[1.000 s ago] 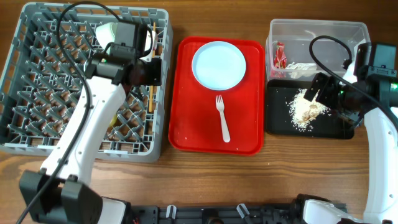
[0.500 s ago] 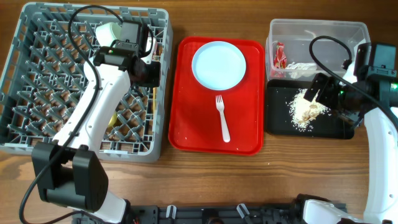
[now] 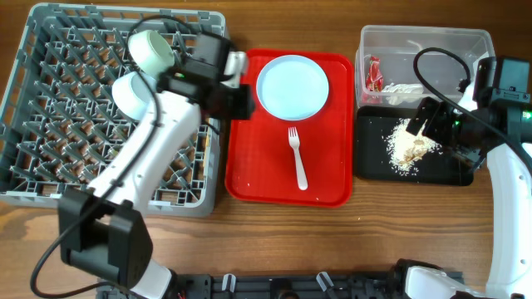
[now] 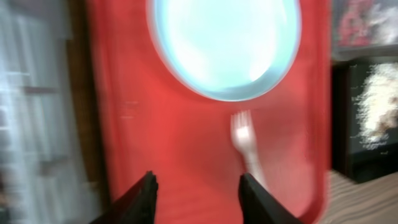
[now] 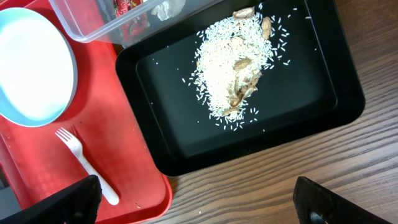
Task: Sort waste into correct bins and load items into the dishwasher rack
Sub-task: 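Return the left gripper to the tray and grasp the white plastic fork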
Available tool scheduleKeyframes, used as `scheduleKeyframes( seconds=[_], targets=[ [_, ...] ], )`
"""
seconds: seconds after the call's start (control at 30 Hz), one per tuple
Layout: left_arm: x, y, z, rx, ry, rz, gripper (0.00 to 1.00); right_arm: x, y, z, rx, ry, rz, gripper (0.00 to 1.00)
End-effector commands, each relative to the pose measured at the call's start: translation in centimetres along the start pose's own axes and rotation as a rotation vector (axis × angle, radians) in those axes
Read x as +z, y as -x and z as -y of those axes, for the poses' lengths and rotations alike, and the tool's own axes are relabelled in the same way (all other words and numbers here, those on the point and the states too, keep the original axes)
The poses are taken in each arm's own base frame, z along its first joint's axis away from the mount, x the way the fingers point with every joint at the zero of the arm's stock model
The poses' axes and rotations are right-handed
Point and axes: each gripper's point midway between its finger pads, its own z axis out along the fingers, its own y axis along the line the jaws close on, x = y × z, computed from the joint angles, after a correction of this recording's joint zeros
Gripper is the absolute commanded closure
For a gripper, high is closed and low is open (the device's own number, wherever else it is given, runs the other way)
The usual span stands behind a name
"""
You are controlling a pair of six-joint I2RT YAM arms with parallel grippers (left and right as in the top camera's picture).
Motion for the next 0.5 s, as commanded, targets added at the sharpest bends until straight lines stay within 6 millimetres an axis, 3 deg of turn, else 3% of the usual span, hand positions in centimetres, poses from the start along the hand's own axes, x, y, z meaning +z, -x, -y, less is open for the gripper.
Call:
scheduleKeyframes(
  seconds=[0.0, 0.27, 0.47],
  targets=[
    [2.0, -1.6, 2.3, -0.151, 0.095, 0.002, 0.52, -0.7, 0.6, 0.0, -0.017, -0.001, 0.030, 0.00],
    [8.1, -6.3, 5.7, -0.138, 0.151, -0.114, 0.52, -0.7, 0.5, 0.0, -0.017, -0.002, 0.028, 0.00],
    [12.0, -8.4, 5.8, -0.091, 0.205, -0.154, 0.50, -0.7, 0.5, 0.1, -0.017, -0.002, 0.026, 0.00]
  ],
)
